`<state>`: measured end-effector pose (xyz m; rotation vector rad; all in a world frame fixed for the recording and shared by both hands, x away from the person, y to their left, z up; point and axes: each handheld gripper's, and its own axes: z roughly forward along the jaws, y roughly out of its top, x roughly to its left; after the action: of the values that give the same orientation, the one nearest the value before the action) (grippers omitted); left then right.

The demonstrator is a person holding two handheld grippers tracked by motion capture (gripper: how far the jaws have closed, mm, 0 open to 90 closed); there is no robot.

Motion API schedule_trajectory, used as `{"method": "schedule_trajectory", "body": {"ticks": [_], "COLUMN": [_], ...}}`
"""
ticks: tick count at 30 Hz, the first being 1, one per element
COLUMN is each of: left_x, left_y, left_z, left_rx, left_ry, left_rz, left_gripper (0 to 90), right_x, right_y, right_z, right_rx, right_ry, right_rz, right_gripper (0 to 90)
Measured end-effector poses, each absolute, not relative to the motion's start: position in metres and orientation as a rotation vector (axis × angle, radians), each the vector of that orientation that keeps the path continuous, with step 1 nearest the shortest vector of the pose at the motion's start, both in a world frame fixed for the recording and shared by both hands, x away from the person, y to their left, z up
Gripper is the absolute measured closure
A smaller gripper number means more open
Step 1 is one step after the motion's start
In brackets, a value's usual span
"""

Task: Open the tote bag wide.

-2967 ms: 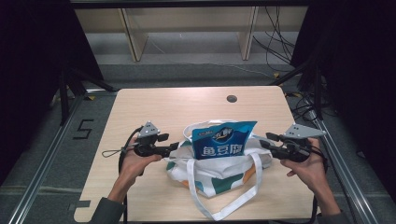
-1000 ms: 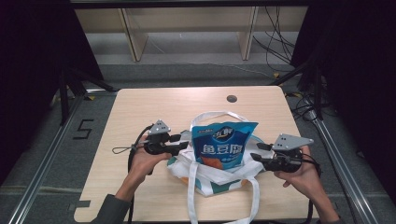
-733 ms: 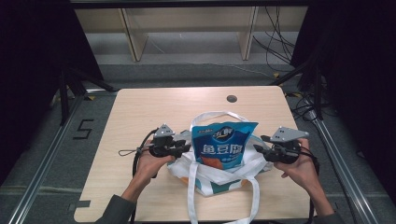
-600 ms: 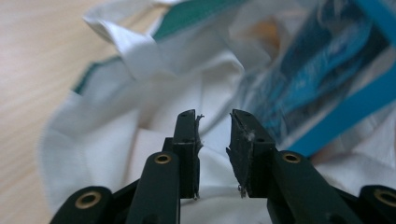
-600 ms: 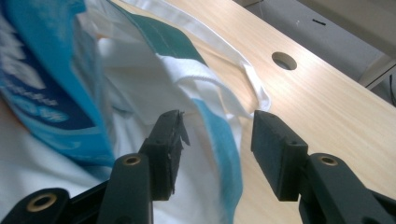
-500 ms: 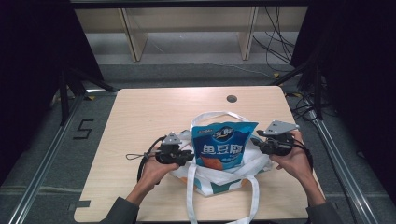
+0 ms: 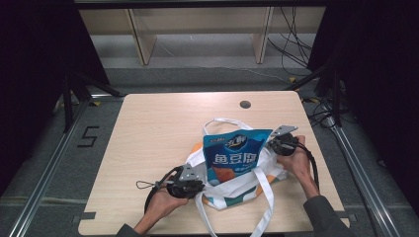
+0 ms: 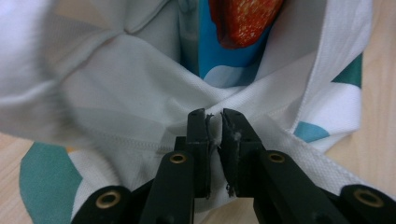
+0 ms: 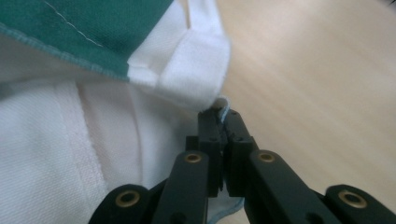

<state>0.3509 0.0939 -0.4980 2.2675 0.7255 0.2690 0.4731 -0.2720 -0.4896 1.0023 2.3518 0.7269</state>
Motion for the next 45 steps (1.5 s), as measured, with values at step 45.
{"method": "schedule_trajectory", "body": {"ticks": [45], "left_x": [0.368], "left_y": [0.12], "left_z": [-0.478], "left_rx": [2.09], "left_ry": [0.822], "left_rz": [0.264], "left_gripper": [80.8], "right_x": [0.37], "right_y": [-0.243], "right_z": [-0.484], "right_rx": [0.837], "right_ry": [2.549], "right_rz": [0.861], "right_gripper": [86.7]}}
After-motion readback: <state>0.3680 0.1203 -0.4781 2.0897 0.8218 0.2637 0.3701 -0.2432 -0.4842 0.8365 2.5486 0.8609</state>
